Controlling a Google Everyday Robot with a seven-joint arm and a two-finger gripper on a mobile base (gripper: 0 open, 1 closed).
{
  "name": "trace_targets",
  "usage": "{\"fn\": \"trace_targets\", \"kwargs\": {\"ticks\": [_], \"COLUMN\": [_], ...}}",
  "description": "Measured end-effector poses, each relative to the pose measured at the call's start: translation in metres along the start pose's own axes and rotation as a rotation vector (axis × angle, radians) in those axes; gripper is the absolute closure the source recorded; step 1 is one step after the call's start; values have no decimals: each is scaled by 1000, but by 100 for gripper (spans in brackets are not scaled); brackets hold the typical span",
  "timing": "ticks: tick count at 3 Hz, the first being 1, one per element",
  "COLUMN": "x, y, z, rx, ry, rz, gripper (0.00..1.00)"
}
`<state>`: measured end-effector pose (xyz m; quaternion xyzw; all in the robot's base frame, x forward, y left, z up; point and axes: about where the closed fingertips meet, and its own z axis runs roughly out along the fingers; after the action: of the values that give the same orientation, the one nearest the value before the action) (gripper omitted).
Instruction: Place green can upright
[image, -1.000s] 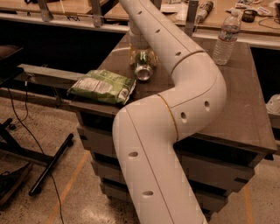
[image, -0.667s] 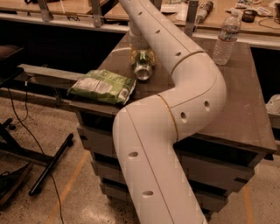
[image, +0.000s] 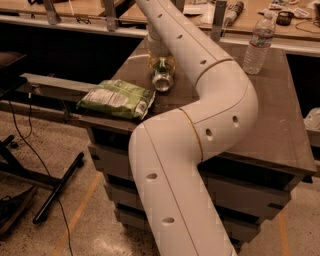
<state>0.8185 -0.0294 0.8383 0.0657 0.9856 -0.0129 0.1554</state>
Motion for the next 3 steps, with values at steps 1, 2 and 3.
{"fn": "trace_targets", "kwargs": {"ticks": [1,2,3], "x": [-11,-20,-27], "y": [-4,-9,-15], "z": [-16,-34,-49], "rx": [-3,-46,-73], "ry": [-52,-99,-148], "rz": [-27,-64,-114], "gripper": [100,100,100]}}
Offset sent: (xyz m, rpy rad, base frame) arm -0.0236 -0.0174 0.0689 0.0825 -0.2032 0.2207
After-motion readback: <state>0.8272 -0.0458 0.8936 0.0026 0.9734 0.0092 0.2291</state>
